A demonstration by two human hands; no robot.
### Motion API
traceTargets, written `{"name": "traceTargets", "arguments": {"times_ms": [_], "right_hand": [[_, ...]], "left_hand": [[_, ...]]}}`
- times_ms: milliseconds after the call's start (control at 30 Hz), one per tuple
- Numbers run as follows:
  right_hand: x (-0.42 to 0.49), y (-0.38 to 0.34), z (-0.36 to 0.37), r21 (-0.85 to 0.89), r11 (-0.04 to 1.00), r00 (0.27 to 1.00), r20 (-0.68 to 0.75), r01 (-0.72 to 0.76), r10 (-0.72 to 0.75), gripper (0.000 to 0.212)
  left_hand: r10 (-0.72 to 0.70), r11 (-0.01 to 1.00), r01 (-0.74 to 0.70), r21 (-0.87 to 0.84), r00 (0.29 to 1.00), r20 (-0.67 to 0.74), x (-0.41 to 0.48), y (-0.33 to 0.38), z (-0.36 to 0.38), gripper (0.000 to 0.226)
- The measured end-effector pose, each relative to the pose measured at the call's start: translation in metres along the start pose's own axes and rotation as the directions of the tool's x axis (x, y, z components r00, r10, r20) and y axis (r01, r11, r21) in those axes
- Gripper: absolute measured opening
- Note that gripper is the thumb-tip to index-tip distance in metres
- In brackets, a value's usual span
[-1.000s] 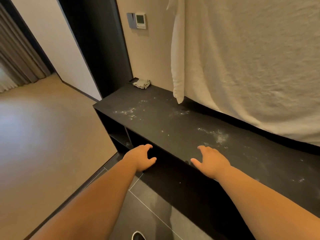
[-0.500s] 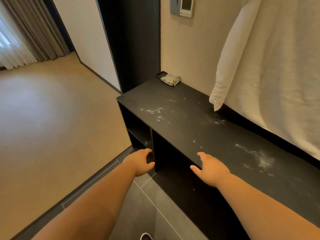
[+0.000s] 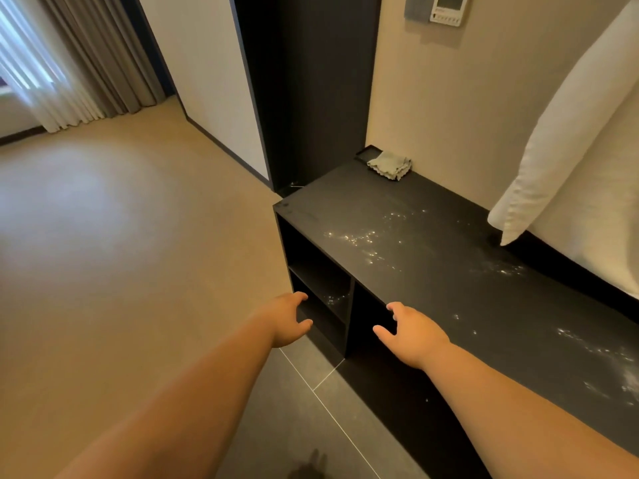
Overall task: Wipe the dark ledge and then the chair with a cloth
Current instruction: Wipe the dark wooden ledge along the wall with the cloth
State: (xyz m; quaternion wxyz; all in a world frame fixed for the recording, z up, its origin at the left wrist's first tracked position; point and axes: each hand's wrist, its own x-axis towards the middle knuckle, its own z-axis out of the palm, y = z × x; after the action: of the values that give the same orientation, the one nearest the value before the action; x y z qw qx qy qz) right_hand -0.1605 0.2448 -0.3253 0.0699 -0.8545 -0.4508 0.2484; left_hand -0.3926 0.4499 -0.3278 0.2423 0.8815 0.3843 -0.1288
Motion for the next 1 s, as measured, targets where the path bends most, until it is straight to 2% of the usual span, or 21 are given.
{"name": "traceTargets", "arguments": {"times_ms": [367, 633, 1000], "right_hand": [[0.083, -0.022, -0.009, 0.032, 0.999, 0.999, 0.018, 0.039, -0.039, 0.063], [0.179, -0.008, -0.042, 0.048, 0.999, 1.000, -0.002, 0.015, -0.015, 0.051], [0.309, -0.004, -0.095, -0.006, 0.999, 0.999, 0.007, -0.038, 0.038, 0.048]], "left_hand": [[-0.009, 1.000, 0.009, 0.014, 1.000, -0.003, 0.061, -0.017, -0.038, 0.074], [-0.024, 0.999, 0.024, 0.039, 1.000, 0.005, 0.150, -0.020, -0.087, 0.072], [-0.040, 0.998, 0.036, 0.057, 0.998, 0.056, 0.263, -0.022, -0.142, 0.070]]}}
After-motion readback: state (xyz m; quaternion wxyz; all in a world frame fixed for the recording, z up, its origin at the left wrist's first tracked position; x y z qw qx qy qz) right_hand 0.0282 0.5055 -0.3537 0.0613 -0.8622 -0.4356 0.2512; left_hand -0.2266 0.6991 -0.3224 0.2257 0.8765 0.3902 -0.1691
